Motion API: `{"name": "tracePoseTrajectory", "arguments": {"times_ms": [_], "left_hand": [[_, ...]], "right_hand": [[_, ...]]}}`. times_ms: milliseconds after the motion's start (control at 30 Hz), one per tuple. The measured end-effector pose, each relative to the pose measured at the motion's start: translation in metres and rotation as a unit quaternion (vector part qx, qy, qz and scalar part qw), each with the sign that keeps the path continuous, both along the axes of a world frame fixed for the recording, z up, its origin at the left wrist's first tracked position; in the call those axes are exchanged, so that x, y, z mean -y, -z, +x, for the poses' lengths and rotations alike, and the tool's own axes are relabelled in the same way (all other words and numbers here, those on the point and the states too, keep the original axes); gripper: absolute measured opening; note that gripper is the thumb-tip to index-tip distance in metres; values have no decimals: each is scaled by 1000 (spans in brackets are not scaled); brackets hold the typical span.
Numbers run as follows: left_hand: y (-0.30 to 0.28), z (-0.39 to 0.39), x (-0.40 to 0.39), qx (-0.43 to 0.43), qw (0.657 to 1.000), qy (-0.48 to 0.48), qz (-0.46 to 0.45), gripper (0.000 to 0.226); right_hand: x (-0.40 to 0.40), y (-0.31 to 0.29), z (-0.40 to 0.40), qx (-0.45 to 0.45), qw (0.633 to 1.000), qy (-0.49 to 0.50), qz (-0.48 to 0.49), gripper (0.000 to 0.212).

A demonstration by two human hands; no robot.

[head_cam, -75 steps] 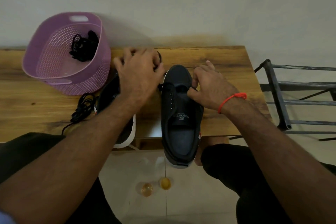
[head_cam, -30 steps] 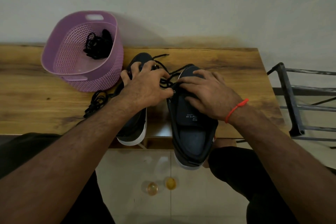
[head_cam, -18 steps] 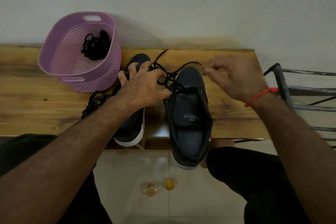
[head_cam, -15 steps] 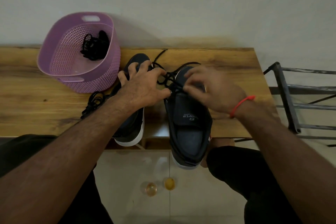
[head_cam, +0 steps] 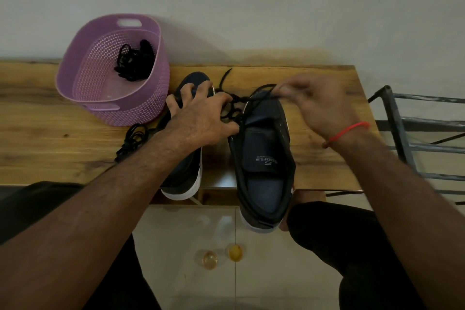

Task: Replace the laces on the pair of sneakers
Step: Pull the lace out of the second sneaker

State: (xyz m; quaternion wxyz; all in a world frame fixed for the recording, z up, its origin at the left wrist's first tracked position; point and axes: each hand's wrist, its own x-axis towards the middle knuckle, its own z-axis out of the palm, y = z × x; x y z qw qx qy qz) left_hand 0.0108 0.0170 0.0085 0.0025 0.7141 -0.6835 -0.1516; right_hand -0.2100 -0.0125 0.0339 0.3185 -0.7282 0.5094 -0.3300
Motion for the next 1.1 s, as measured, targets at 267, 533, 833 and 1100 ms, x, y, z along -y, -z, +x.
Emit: {"name": "tracePoseTrajectory", "arguments": {"times_ms": [267, 533, 833, 1100], "left_hand": [[0, -2, 0, 8, 1000, 0, 6, 68], [-2, -6, -1, -32, 998, 46, -37, 73], [-3, -18, -3, -214, 969, 88, -84, 21], [-28, -24, -7, -377, 898, 145, -172, 22]], "right_hand": [[12, -4, -27, -28, 996, 71, 40, 7], [-16, 3, 10, -110, 979, -121, 119, 13], [-17, -2, 18, 278, 942, -124, 144, 38], [-23, 19, 24, -7, 980, -180, 86, 34]]}}
